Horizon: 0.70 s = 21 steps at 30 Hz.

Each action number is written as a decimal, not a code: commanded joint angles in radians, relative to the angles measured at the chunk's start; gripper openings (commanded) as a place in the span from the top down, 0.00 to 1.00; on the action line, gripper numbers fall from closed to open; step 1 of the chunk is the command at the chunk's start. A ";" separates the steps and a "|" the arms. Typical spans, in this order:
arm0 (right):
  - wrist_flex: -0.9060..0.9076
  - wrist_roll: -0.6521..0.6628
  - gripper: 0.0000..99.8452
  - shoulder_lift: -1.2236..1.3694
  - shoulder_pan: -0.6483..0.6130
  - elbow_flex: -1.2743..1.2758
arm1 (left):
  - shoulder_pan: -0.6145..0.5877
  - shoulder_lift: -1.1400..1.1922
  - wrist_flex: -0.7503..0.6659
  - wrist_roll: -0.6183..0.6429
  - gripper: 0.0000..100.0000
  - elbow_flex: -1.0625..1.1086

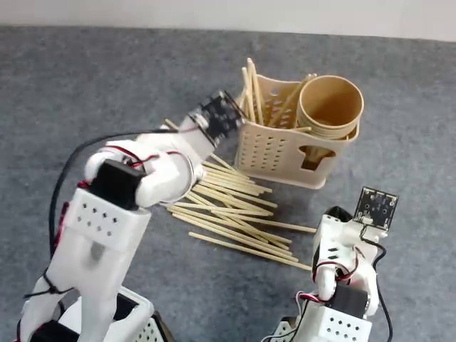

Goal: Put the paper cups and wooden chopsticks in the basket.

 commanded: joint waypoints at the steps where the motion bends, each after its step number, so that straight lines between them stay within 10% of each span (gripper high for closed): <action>1: -0.004 0.002 0.99 -0.013 -0.013 0.122 | 0.015 -0.030 -0.002 0.126 0.99 -0.189; 21: -0.004 0.002 0.99 -0.013 -0.010 0.122 | 0.219 -0.027 -0.557 0.322 0.99 -0.291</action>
